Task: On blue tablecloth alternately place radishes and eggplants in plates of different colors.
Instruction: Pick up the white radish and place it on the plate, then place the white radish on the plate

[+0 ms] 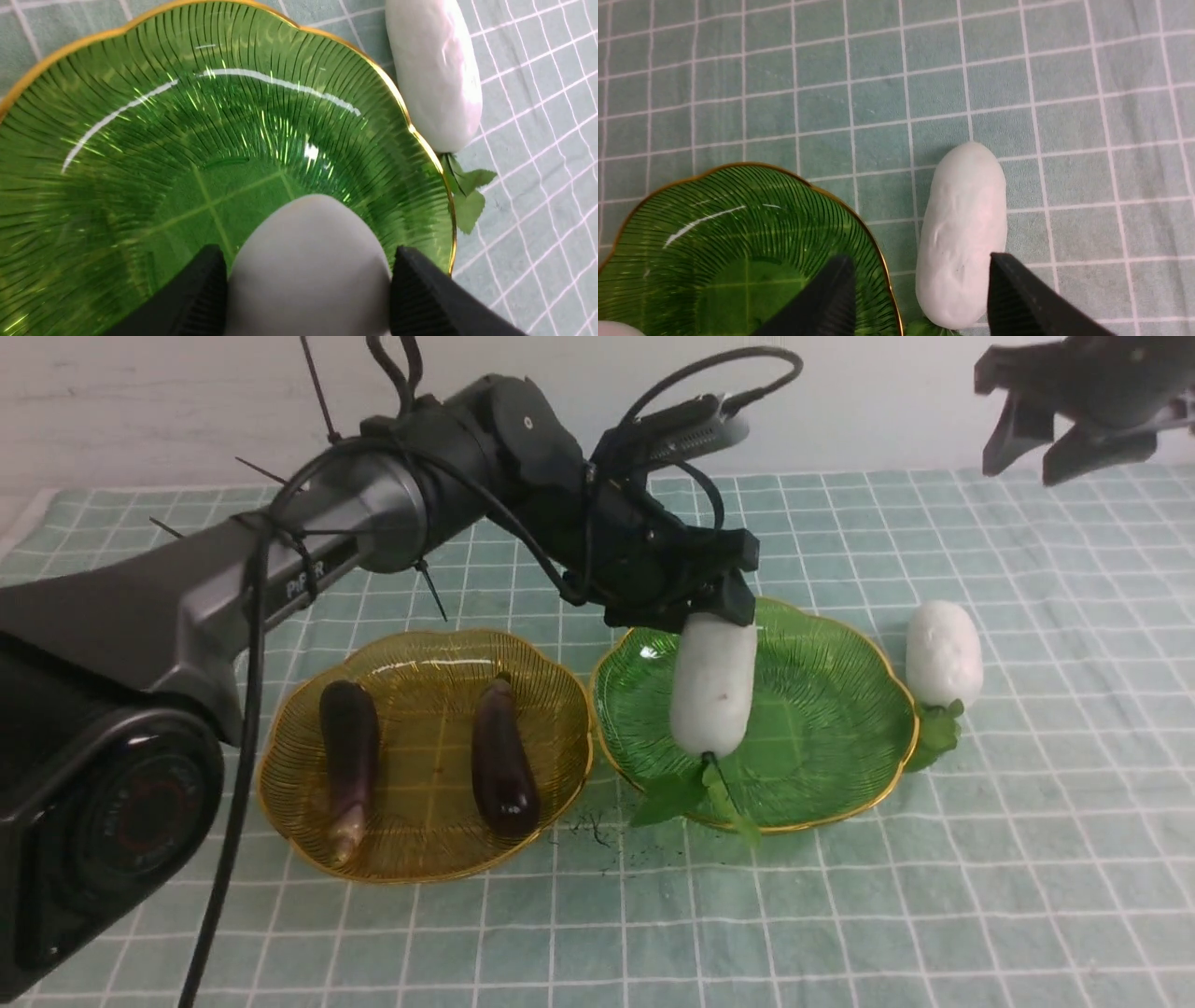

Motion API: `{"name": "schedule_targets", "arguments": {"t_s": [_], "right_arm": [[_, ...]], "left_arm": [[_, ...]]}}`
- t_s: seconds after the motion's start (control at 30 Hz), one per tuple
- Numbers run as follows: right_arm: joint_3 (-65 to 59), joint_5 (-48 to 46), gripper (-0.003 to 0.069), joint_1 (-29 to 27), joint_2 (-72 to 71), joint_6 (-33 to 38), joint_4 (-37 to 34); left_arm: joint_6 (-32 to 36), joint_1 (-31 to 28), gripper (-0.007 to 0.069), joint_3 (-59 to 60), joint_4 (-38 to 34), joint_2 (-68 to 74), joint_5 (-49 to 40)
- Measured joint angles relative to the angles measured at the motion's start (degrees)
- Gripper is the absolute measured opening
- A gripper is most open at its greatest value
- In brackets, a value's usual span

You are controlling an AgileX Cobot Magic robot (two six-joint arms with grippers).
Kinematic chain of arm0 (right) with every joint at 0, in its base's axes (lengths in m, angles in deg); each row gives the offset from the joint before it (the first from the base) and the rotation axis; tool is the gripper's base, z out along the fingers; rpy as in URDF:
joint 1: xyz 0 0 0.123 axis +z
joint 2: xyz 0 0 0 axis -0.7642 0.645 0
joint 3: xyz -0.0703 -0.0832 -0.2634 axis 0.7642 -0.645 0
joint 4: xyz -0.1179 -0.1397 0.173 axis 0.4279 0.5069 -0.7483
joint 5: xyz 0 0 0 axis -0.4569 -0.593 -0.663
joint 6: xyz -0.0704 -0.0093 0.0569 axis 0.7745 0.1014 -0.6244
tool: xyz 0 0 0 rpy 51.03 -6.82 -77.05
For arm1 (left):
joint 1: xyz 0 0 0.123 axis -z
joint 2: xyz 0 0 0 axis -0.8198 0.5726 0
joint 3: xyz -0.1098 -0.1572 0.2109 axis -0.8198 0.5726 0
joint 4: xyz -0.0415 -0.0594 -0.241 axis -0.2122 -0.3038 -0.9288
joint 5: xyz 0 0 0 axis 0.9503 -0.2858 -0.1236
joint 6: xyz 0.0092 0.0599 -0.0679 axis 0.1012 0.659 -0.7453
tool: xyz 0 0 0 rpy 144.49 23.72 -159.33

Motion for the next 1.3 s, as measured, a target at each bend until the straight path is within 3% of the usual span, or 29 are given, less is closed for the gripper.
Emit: {"name": "schedule_targets", "arguments": {"t_s": [0.2, 0.27, 0.37, 0.5, 0.63, 0.7, 0.73, 0.8, 0.87, 1.1, 1.3], "right_arm": [[0.00, 0.42, 0.0536, -0.05, 6.10, 0.11, -0.62], [0.00, 0.68, 0.0582, -0.05, 8.50, 0.11, -0.62], [0.00, 0.87, 0.0603, -0.05, 11.71, -0.02, -0.62], [0.00, 1.15, 0.0604, -0.05, 14.33, 0.78, -0.75], [0.00, 1.28, 0.0578, -0.06, 16.06, 2.04, -1.08], [0.00, 1.29, 0.0489, -0.12, 16.99, 2.72, -0.78], [0.00, 1.35, 0.0447, -0.12, 16.83, 2.79, 0.41], [0.00, 1.35, 0.0451, -0.33, 16.22, 2.42, 1.80], [0.00, 1.29, 0.0451, -1.04, 14.18, 1.19, 2.40], [-0.11, 1.25, 0.0451, -1.83, -1.12, 0.17, -2.50], [-4.95, 1.25, 0.0451, 5.16, -5.67, 2.71, -7.63]], "left_arm": [[0.00, -0.17, 0.0419, -0.25, -1.29, 2.03, 0.23], [0.00, -0.17, 0.0491, -0.31, -1.35, 2.15, 0.23], [0.00, -0.24, 0.0589, -0.87, -1.41, 2.15, -0.25], [0.00, -1.12, 0.0619, -2.79, -0.12, 2.15, -3.86], [-1.06, -2.85, 0.0503, -6.48, 2.41, 2.15, -10.97], [-1.85, -4.13, 0.0332, -9.79, 5.18, 1.44, -17.61], [-1.90, -4.78, 0.0169, -11.80, 7.75, 0.44, -21.27], [-1.84, -5.30, 0.0061, -14.06, 11.69, -2.08, -23.42], [-1.84, -5.43, 0.0013, -15.22, 15.11, -5.63, -24.26], [-1.74, -5.43, -0.0008, -15.48, 20.82, -18.45, -25.71], [-0.62, -5.32, -0.0008, -10.28, 20.72, -30.01, -25.94]]}}
